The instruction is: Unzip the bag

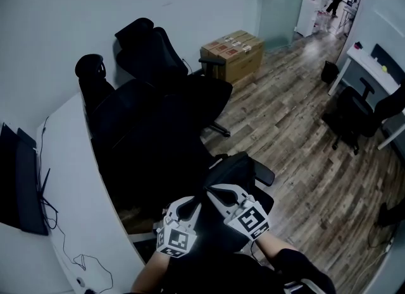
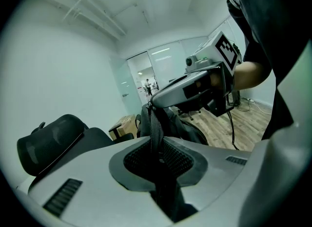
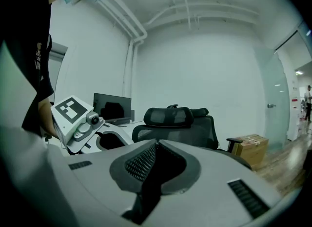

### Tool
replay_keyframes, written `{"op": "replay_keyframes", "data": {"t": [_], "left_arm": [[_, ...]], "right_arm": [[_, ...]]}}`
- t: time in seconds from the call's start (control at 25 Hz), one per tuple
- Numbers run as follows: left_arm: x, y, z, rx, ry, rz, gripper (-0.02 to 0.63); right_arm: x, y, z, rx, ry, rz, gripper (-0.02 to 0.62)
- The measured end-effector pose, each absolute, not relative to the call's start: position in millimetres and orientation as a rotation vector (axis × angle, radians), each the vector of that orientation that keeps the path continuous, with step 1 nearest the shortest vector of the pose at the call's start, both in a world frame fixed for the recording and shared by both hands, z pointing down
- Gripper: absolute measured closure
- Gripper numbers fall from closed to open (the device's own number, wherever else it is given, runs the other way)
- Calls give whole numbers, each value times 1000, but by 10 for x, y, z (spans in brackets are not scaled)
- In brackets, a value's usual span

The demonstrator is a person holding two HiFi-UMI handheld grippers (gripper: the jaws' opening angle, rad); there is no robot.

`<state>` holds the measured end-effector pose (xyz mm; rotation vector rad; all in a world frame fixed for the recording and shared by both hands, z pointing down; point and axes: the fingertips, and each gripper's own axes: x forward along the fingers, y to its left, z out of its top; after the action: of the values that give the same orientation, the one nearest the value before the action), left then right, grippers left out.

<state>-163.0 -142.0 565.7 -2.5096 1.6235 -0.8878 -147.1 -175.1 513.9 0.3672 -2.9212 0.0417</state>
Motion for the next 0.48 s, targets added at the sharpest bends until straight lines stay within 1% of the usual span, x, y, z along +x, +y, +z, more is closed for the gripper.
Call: {"op": "replay_keyframes", "data": {"t": [0.48], "left_arm": [[-1521,-1301,5656,-2528,1651,-864,526]], "right_arm": [[-1177,-1965,5116,439,-2886,90,546]]}}
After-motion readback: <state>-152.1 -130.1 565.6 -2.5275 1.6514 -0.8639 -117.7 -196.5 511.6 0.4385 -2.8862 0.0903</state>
